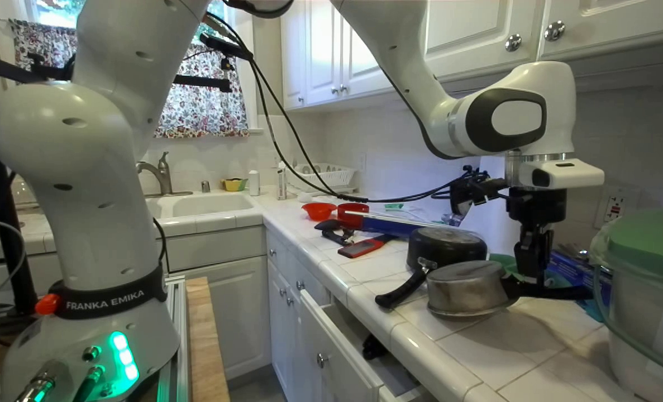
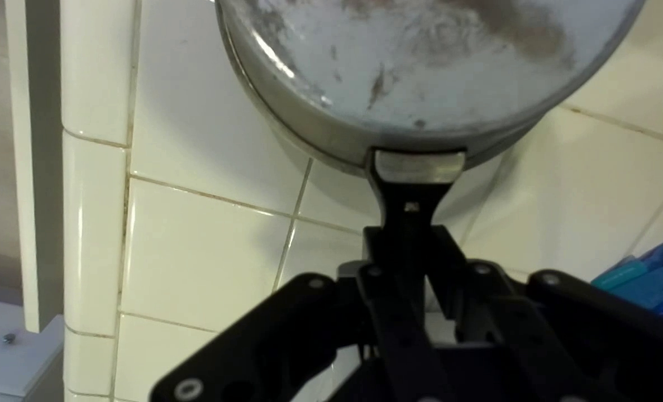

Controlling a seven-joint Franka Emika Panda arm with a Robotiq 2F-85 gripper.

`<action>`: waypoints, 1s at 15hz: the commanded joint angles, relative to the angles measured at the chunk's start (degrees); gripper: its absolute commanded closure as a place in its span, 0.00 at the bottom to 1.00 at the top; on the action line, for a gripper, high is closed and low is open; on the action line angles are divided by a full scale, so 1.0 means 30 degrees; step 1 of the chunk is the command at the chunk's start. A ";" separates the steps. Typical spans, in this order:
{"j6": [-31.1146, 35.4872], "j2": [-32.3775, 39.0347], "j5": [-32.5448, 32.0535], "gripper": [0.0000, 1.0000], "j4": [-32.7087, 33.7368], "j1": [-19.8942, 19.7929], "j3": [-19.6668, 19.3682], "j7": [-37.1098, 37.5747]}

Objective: Place the silver pot right side up on the black upside down pot

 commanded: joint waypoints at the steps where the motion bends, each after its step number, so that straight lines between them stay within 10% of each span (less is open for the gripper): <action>1: -0.0768 -0.0728 -0.1229 0.90 0.0056 0.0718 -0.0494 0.0471; 15: -0.2707 -0.1755 -0.6198 0.91 0.0900 0.2463 -0.0833 0.2090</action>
